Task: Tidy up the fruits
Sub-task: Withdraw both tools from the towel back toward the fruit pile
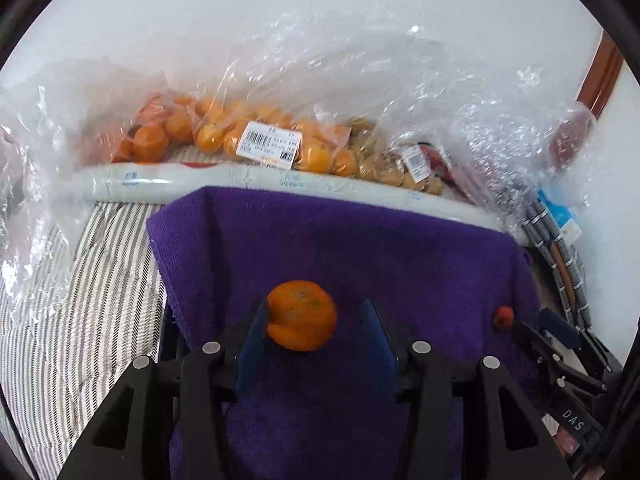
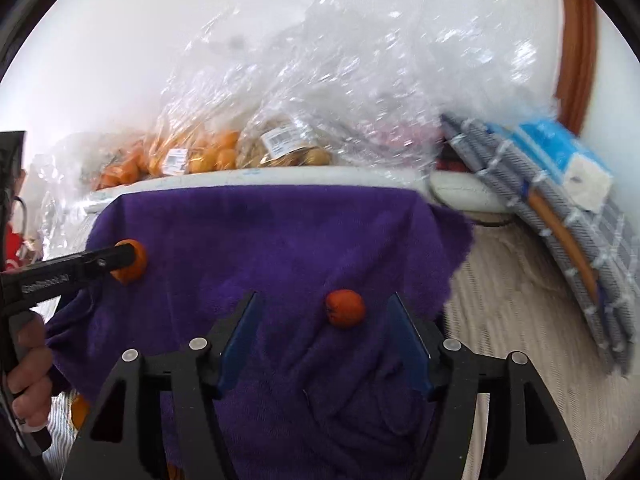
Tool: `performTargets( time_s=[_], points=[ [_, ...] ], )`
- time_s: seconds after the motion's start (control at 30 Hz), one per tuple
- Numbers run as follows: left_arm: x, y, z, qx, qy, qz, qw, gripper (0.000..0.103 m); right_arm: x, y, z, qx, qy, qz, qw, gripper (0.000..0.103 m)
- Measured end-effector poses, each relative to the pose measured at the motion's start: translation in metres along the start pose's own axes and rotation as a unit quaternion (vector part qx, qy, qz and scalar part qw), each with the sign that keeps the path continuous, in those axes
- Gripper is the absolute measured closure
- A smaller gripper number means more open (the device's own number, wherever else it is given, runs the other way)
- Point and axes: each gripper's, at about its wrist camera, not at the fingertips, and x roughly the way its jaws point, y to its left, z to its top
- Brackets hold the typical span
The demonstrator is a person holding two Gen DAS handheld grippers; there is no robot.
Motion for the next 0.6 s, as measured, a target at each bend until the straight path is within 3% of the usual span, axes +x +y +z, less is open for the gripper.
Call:
performTargets(
  time_s=[0.3, 0.43, 0.6],
  points=[
    [-0.075, -0.006, -0.014, 0.009, -0.043, -0.003, 0.999, 0.056, -0.076, -0.009, -0.014, 0.035, -0.039, -0.008, 0.999, 0.038],
    [-0.117, -0.009, -0.033, 0.027, -0.065, 0.02, 0.9973, 0.056, -0.118, -0.009, -0.029, 0.05, -0.061, -0.023, 0.997, 0.038],
    [-0.159, -0.006, -0.054, 0.032, -0.058, 0.003, 0.9978, 0.056, -0.155, -0.001, -0.05, 0.048, -0.061, -0.036, 0.996, 0.038]
  ],
)
